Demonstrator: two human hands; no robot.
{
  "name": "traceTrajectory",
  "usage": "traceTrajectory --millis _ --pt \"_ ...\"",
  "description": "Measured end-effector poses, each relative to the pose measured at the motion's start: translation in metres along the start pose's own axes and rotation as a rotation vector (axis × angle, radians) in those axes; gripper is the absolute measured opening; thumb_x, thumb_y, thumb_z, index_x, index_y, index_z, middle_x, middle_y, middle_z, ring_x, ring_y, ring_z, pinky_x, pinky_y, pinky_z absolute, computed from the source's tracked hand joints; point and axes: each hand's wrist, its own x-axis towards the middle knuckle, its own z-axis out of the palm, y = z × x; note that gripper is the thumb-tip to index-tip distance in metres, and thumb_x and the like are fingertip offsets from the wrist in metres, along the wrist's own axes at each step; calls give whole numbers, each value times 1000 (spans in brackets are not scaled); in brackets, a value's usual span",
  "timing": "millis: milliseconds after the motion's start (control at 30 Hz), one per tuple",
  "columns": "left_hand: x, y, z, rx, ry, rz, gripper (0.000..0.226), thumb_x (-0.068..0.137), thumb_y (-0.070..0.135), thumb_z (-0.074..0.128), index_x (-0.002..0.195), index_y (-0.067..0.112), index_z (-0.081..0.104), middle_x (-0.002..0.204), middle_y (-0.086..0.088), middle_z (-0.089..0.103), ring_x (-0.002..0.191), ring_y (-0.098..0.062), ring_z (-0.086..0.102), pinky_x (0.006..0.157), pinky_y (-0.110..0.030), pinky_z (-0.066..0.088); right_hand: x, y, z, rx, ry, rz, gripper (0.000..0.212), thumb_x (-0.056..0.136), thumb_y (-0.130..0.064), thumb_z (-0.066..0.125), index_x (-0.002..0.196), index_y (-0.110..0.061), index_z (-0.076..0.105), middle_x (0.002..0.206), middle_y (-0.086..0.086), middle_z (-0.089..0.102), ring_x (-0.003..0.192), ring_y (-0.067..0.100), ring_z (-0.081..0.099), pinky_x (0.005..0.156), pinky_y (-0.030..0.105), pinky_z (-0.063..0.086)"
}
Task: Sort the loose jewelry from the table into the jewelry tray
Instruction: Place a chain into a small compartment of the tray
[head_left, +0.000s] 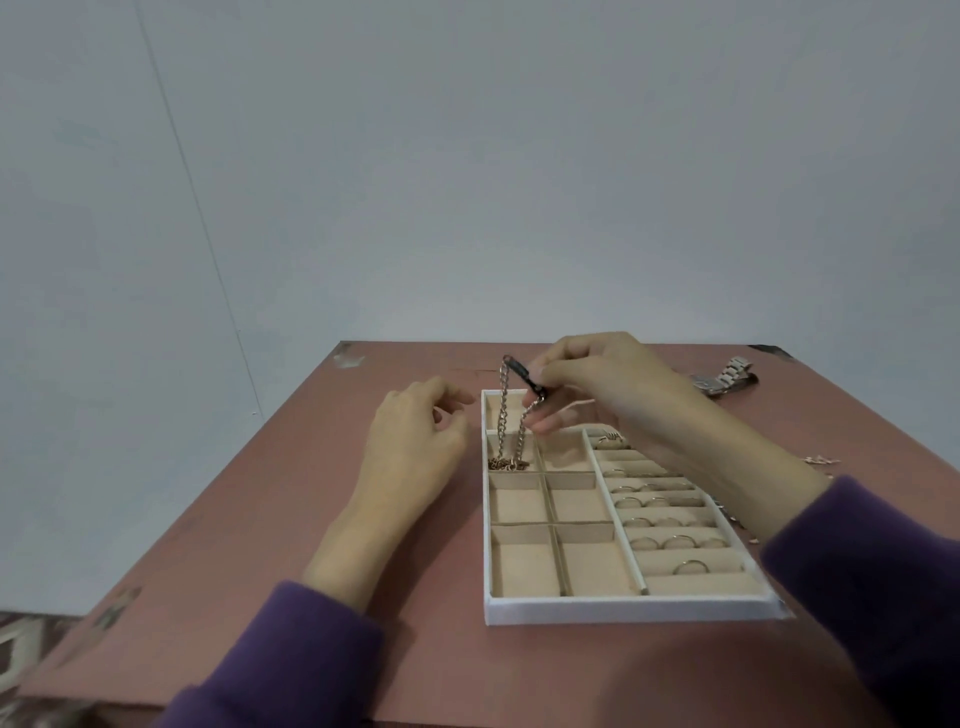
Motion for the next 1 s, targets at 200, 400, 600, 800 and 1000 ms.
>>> traceTrajectory --millis 200,400,600,800,1000 --pt "1 -1 0 0 6 -2 26 80 6 53 94 19 69 83 7 65 75 -16 53 74 -29 44 -1 15 5 -394 50 49 18 81 -10 63 63 -13 67 70 9 67 48 10 54 43 17 40" --pt "0 -1 0 1 11 -8 26 80 5 52 94 19 70 86 3 68 77 -18 54 76 -32 46 6 21 11 -655 76 68 26 73 -21 64 79 5 66 64 8 51 64 16 45 64 29 37" --pt "1 -3 0 19 0 -1 26 79 6 51 94 19 69 90 3 69 83 -21 56 79 -34 47 8 23 16 -787 57 54 21 74 -22 64 78 -2 69 66 5 59 70 20 53 65 32 46" --pt "1 -3 0 20 -11 -6 28 78 5 50 93 20 68 87 3 68 82 -22 56 78 -35 47 5 26 19 -955 -8 -44 15 80 -23 63 66 -27 68 104 5 66 116 17 44 70 25 39" --pt "1 -4 0 25 -22 7 27 79 6 50 94 20 68 87 3 67 85 -23 57 80 -35 47 1 29 19 -1118 11 -282 11 85 -31 59 92 -33 67 91 -5 46 108 18 42 74 26 27"
